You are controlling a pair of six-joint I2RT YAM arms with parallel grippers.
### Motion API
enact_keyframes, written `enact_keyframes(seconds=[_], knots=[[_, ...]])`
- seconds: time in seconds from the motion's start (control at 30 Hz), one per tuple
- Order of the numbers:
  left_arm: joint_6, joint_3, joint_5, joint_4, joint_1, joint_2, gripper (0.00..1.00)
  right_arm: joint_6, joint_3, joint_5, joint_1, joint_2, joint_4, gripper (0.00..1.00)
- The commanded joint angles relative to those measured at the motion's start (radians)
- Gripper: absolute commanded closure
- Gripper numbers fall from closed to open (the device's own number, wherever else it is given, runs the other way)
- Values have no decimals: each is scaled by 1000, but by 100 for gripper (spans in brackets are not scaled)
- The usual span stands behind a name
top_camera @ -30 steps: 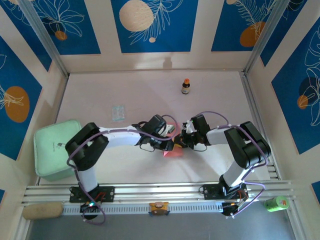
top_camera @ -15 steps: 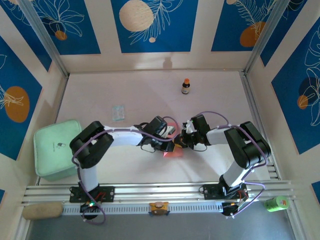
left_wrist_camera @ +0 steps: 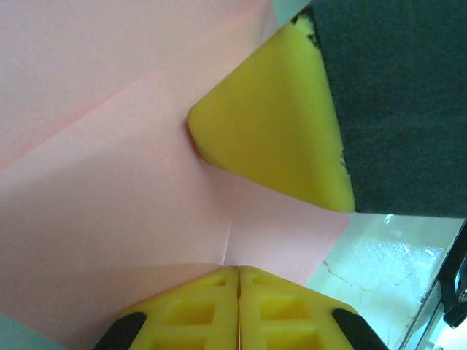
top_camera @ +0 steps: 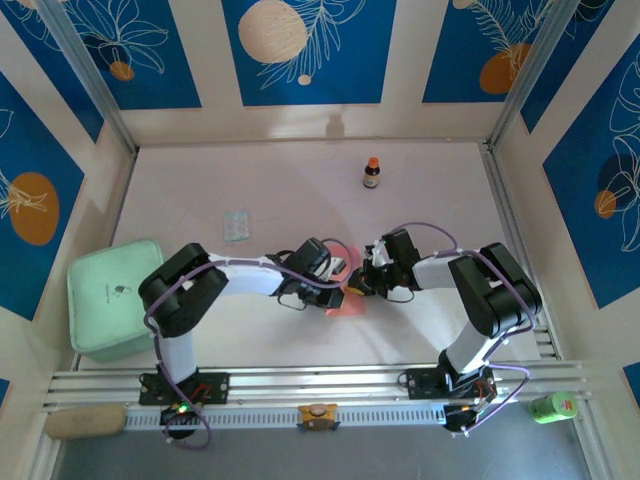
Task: Fold a paper plane with a square sheet of paper (pick it up from the middle)
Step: Fold the triangle a second time at the center of the table.
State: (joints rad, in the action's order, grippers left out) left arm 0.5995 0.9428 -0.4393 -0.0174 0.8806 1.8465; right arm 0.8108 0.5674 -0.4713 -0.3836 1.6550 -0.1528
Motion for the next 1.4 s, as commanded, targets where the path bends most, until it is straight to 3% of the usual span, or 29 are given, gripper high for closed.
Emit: enact_keyframes(seconds=[0.0, 0.7, 1.0, 1.37], knots=[[-19, -49, 22, -54, 6, -24, 91, -14, -8, 56, 11, 25, 85, 100], [-24, -176, 16, -99, 26, -133, 94, -15, -5, 60, 12, 21, 99, 100], [-32, -142, 69, -105, 26, -282, 96, -15, -5, 58, 12, 15, 102, 100], [-17, 13, 51, -42, -14, -85, 95, -9, -6, 56, 9, 14, 94, 100]])
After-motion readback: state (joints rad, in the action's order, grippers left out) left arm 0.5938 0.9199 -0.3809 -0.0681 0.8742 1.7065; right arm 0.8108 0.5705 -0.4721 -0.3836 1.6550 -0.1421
